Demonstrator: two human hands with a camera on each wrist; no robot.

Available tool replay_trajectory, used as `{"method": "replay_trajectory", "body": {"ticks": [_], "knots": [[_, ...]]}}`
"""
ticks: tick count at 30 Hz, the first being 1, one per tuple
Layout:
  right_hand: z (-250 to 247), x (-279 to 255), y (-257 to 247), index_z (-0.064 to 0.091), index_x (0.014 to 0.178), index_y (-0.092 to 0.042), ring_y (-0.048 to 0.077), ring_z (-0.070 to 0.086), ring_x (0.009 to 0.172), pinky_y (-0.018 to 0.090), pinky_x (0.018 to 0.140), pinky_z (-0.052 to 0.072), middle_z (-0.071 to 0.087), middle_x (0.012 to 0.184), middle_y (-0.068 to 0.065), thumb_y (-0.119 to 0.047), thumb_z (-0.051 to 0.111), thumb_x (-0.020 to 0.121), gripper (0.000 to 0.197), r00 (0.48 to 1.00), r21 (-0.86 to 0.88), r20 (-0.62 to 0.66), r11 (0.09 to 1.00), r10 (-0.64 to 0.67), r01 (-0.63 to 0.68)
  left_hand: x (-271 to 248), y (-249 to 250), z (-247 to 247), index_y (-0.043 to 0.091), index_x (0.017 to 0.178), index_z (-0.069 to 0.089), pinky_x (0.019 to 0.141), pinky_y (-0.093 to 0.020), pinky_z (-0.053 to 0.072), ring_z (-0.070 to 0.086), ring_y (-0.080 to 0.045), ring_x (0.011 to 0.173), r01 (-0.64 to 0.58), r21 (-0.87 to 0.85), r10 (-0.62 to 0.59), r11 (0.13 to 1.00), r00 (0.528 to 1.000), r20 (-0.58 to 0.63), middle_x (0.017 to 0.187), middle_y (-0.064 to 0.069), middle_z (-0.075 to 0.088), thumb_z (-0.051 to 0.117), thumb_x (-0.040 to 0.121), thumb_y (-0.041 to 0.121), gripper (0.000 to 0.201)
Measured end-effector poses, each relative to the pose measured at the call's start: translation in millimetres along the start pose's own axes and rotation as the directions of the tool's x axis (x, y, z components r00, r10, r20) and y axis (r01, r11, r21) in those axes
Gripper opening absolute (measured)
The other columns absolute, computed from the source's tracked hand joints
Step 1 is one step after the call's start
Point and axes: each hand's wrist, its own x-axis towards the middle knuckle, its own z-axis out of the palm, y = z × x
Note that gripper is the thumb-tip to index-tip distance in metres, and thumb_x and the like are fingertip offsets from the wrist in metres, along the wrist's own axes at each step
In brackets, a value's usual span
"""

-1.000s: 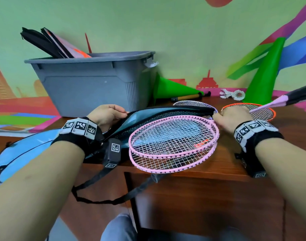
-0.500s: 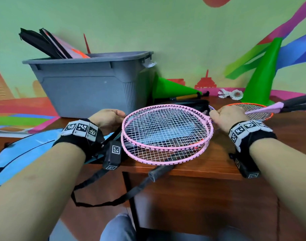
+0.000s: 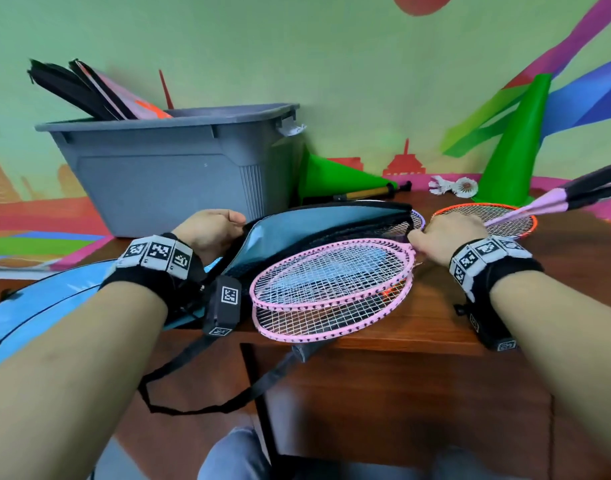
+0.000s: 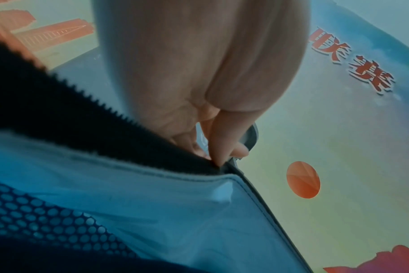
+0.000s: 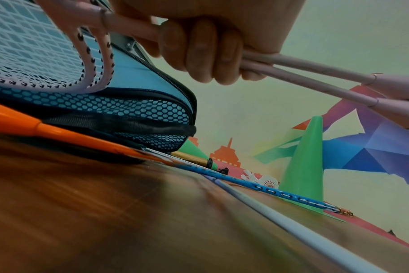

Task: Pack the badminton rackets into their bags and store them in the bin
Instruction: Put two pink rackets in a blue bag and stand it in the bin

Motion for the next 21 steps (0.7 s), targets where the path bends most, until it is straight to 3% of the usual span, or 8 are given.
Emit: {"method": "replay_trajectory", "body": {"ticks": [4, 7, 9, 11, 14, 17, 19, 21], "knots": [[-4, -3, 1, 0.054, 0.063, -0.012, 0.026, 0.046, 0.077, 0.033, 0.076, 0.036, 0.050, 0.075, 0.012, -0.044, 0.032, 0.091, 0.049, 1.000, -0.004, -0.017, 1.000, -0.021, 0.020, -1, 0, 4, 0.010, 0.073, 0.060, 0.059, -0.024, 0.048, 0.055, -0.021, 0.059, -0.037, 0.237, 0.038, 0.971, 0.999, -0.003, 0.074, -0.012, 0.057, 0.032, 0.089, -0.015, 0.040], [-4, -6, 8, 0.045, 0.053, -0.013, 0.026, 0.047, 0.074, 0.031, 0.070, 0.036, 0.048, 0.066, 0.010, -0.043, 0.034, 0.092, 0.050, 0.999, 0.045, -0.035, 0.998, -0.037, 0.038, -2, 0, 11, 0.015, 0.071, 0.066, 0.057, -0.018, 0.050, 0.056, -0.015, 0.055, -0.064, 0.367, 0.089, 0.928, 0.995, -0.051, 0.070, -0.009, 0.061, 0.032, 0.086, -0.012, 0.046], [-3, -9, 12, 0.043, 0.050, -0.012, 0.028, 0.048, 0.069, 0.031, 0.063, 0.036, 0.043, 0.057, 0.009, -0.042, 0.038, 0.092, 0.052, 0.999, 0.134, -0.038, 0.990, -0.031, 0.036, -1, 0, 9, 0.017, 0.075, 0.069, 0.078, -0.031, 0.054, 0.059, -0.022, 0.071, -0.066, 0.361, 0.090, 0.930, 0.995, -0.049, 0.081, -0.012, 0.065, 0.035, 0.085, -0.011, 0.045], [-4, -10, 12, 0.039, 0.048, -0.012, 0.030, 0.047, 0.067, 0.031, 0.059, 0.032, 0.039, 0.054, 0.011, -0.046, 0.034, 0.087, 0.052, 0.999, 0.225, -0.047, 0.974, -0.018, 0.028, -1, -1, 6, 0.014, 0.083, 0.072, 0.090, -0.038, 0.050, 0.059, -0.027, 0.082, -0.045, 0.323, 0.055, 0.946, 0.998, -0.022, 0.091, -0.015, 0.066, 0.038, 0.085, -0.012, 0.043], [-7, -9, 7, 0.040, 0.053, -0.011, 0.032, 0.047, 0.073, 0.032, 0.063, 0.032, 0.051, 0.067, 0.021, -0.050, 0.022, 0.076, 0.049, 0.999, 0.266, -0.048, 0.964, 0.011, 0.002, -4, 1, 3, -0.001, 0.096, 0.068, 0.078, -0.035, 0.058, 0.065, -0.028, 0.074, -0.028, 0.182, 0.019, 0.983, 0.998, 0.053, 0.095, -0.022, 0.066, 0.036, 0.083, -0.021, 0.040], [-4, -7, 2, 0.051, 0.068, -0.005, 0.031, 0.048, 0.078, 0.032, 0.070, 0.035, 0.062, 0.091, 0.027, -0.044, 0.028, 0.092, 0.051, 0.998, 0.223, -0.049, 0.975, 0.035, -0.023, -8, 5, 1, -0.001, 0.093, 0.064, 0.060, -0.025, 0.058, 0.068, -0.022, 0.064, -0.026, 0.045, 0.022, 0.999, 0.996, 0.089, 0.085, -0.020, 0.068, 0.029, 0.085, -0.022, 0.041], [-4, -7, -4, 0.053, 0.071, -0.005, 0.030, 0.045, 0.078, 0.032, 0.070, 0.035, 0.063, 0.095, 0.027, -0.042, 0.030, 0.094, 0.049, 0.998, 0.224, -0.049, 0.974, 0.044, -0.032, -8, 5, -5, 0.001, 0.093, 0.064, 0.059, -0.022, 0.057, 0.068, -0.020, 0.066, -0.018, 0.008, 0.018, 1.000, 0.995, 0.095, 0.085, -0.017, 0.068, 0.026, 0.087, -0.020, 0.043], [-3, -6, -9, 0.056, 0.074, -0.005, 0.032, 0.050, 0.082, 0.032, 0.070, 0.035, 0.063, 0.098, 0.028, -0.045, 0.029, 0.093, 0.052, 0.998, 0.245, -0.024, 0.969, 0.050, -0.043, -7, 3, -12, -0.003, 0.104, 0.062, 0.065, -0.024, 0.057, 0.067, -0.023, 0.076, -0.007, -0.027, 0.010, 1.000, 0.994, 0.108, 0.098, -0.020, 0.065, 0.026, 0.087, -0.020, 0.043]]}}
